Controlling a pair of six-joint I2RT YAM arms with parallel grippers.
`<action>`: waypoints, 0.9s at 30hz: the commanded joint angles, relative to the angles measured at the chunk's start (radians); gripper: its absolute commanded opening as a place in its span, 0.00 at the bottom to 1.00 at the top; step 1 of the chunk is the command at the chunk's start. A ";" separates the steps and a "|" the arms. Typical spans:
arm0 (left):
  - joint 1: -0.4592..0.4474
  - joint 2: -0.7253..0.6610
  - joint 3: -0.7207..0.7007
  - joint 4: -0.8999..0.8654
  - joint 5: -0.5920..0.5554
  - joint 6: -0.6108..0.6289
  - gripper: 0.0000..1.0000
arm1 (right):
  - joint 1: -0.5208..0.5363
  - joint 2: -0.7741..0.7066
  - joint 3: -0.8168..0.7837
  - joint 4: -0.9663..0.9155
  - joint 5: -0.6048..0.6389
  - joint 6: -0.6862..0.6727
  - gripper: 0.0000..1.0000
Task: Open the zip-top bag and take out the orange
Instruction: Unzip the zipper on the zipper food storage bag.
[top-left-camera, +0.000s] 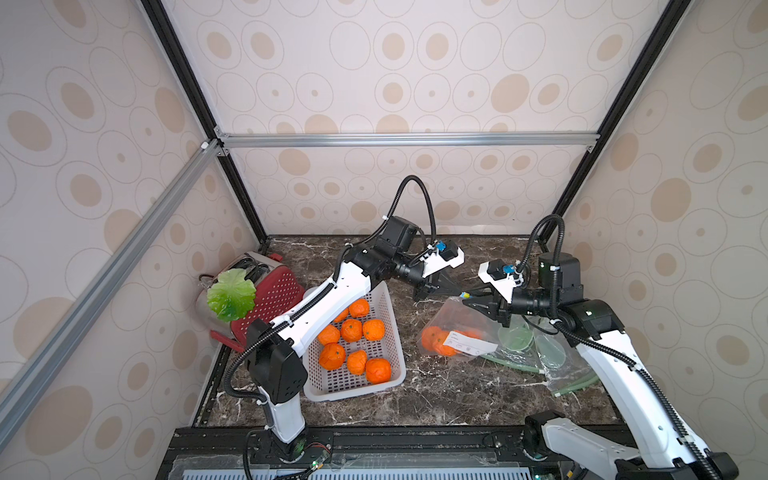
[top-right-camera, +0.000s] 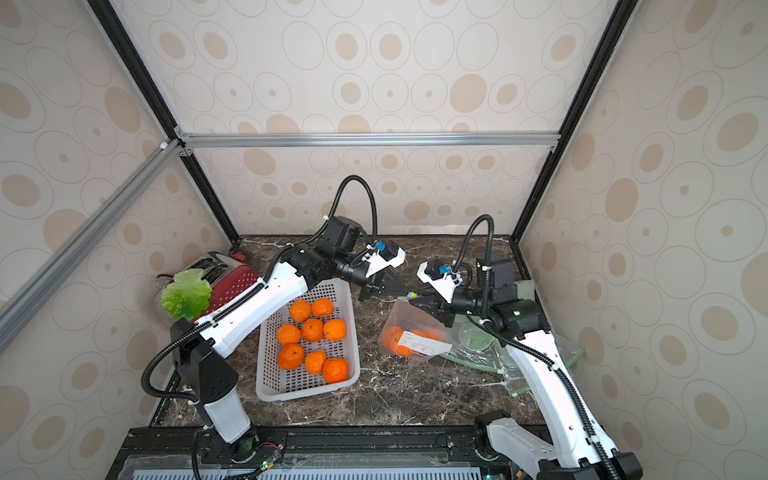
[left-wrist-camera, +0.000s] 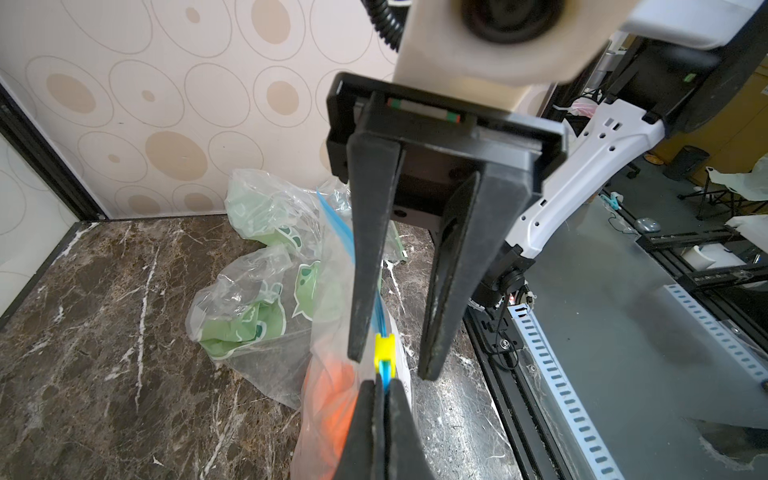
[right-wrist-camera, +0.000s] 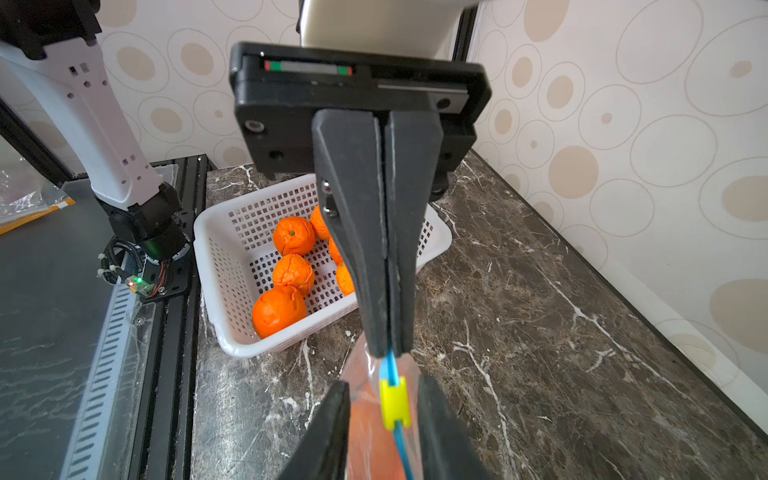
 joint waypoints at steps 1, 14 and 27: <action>-0.001 -0.032 0.000 -0.016 0.033 0.051 0.00 | 0.008 -0.001 0.016 0.007 -0.013 0.011 0.29; -0.003 -0.035 -0.007 -0.056 0.043 0.073 0.00 | 0.017 0.038 0.036 -0.037 -0.027 -0.009 0.18; 0.024 -0.074 -0.005 0.089 -0.163 -0.042 0.00 | 0.018 -0.006 0.068 -0.099 0.018 -0.042 0.00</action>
